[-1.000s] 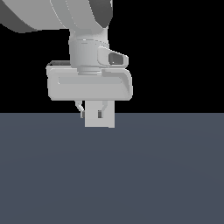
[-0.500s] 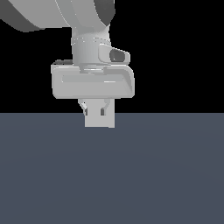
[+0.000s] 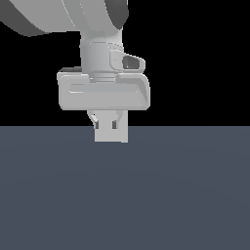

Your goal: Plug the charger into the wall socket.

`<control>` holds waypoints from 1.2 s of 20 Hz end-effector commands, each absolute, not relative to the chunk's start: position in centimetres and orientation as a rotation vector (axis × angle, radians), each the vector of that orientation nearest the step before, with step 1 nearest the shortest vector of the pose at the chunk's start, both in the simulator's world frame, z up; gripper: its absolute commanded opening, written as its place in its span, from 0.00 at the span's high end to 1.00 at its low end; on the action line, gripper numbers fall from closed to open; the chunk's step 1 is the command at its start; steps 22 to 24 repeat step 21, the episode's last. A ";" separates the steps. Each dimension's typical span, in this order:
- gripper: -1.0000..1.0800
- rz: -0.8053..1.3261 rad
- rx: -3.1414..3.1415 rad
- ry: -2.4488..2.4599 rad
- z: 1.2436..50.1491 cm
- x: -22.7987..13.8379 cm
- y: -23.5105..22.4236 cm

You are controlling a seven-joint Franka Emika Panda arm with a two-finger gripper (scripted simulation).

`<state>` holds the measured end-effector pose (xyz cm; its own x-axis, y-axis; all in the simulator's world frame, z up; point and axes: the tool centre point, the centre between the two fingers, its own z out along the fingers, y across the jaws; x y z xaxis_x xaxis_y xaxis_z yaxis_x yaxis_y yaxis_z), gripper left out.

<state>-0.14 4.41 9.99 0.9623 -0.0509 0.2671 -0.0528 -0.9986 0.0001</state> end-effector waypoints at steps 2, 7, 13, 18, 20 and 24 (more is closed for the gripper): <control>1.00 0.423 3.105 -0.082 10.0 0.4 4.4; 1.00 0.423 3.105 -0.082 10.0 1.9 4.3; 1.00 0.423 3.105 -0.082 10.0 3.9 4.2; 1.00 0.423 3.105 -0.082 10.0 4.7 4.2; 1.00 0.423 3.105 -0.082 10.0 4.7 4.2; 1.00 0.423 3.105 -0.082 10.0 4.7 4.2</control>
